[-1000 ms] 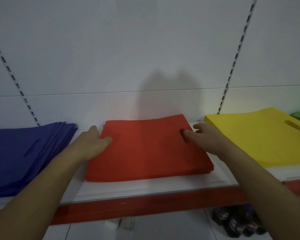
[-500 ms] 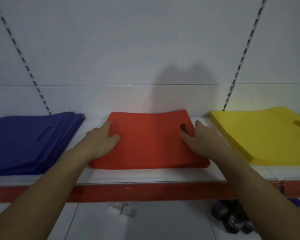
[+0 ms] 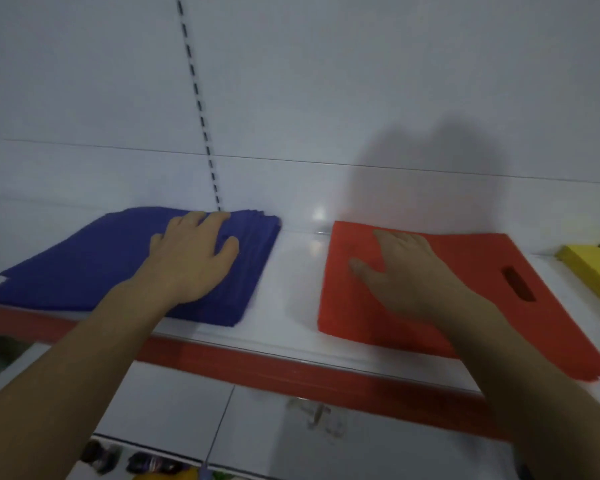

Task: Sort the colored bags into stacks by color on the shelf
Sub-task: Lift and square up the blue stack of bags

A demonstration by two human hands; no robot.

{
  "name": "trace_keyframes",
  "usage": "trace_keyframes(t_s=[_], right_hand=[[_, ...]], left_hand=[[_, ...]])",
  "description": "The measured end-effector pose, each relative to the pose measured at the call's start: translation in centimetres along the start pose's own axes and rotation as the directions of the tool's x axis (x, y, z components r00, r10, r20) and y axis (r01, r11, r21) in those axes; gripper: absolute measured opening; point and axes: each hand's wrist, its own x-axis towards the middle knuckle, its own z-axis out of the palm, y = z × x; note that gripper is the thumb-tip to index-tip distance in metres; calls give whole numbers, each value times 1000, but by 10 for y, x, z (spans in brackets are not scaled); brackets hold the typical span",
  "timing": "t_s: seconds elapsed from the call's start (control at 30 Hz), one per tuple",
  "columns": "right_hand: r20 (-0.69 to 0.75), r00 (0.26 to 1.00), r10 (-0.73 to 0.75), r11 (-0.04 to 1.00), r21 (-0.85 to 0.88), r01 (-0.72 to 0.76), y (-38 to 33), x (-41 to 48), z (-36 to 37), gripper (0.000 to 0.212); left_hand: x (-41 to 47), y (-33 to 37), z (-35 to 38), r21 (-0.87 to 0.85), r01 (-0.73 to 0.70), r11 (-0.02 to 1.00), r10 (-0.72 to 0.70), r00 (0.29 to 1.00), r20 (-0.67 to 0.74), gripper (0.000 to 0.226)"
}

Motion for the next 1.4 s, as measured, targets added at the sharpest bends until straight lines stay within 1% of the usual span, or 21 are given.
trace_keyframes(t_s=[0.07,0.17,0.27,0.33,0.4,0.47,0.6,0.7,0.77,0.8,0.87,0.93,0.97,1.03,1.07,1.13,1.17,1.23,1.3,1.33,1.4], right_hand=[[-16,999,-45,998,39,45,-41,15,10,67],[6,998,-55,993,105,54,-103,31,23,69],[58,998,18,988,152,-27,-147,48,41,63],[129,987,95,972,201,-119,-165,59,54,63],[166,974,151,952,240,-188,-178,65,65,64],[150,970,191,940,258,-225,-190,70,73,69],[109,955,277,909,292,-297,-208,76,84,81],[72,954,290,904,307,-298,-219,77,90,84],[25,962,271,901,345,-263,-225,78,89,84],[-2,963,271,884,397,-248,-226,79,88,83],[-5,955,298,791,561,-244,-228,80,87,81],[27,948,316,706,662,-253,-229,78,89,82],[31,949,314,699,669,-253,-229,77,91,82],[20,954,298,719,653,-238,-229,74,93,83],[10,957,290,728,646,-228,-230,73,94,83],[-11,959,282,726,656,-206,-229,72,94,84],[-13,959,284,719,665,-204,-228,71,94,86],[13,954,300,675,704,-222,-223,68,93,97],[73,950,305,566,788,-243,-222,65,92,107],[107,952,288,492,836,-242,-221,65,91,108],[136,961,242,330,920,-214,-225,67,87,93]], left_hand=[[7,-44,-15,-6,37,999,-37,999,-1,75],[26,-112,-27,19,141,990,-142,988,62,75],[45,-172,-31,109,279,954,-292,949,117,71],[55,-203,-32,110,322,940,-337,923,187,71],[64,-224,-29,61,303,951,-308,912,271,73],[71,-234,-23,59,247,967,-253,916,312,75],[80,-235,-19,-65,135,989,-108,943,316,79],[82,-239,-24,-234,134,963,-54,947,317,74],[83,-246,-27,-381,175,908,-51,948,314,68],[84,-249,-29,-469,223,854,-69,944,322,65],[85,-256,-36,-611,331,719,-112,923,368,63],[84,-261,-42,-688,437,580,-128,883,453,62],[82,-263,-45,-704,473,530,-110,862,495,56],[78,-265,-48,-711,495,500,-55,837,544,48],[76,-267,-48,-714,485,506,-40,839,542,51],[73,-271,-50,-749,419,514,4,871,491,68],[69,-272,-53,-782,360,510,45,896,442,75],[63,-275,-58,-855,181,487,138,950,279,85],[57,-280,-64,-894,-18,448,212,973,87,93],[54,-281,-68,-903,-98,418,239,971,6,97],[48,-285,-74,-906,-206,369,264,958,-110,102]])
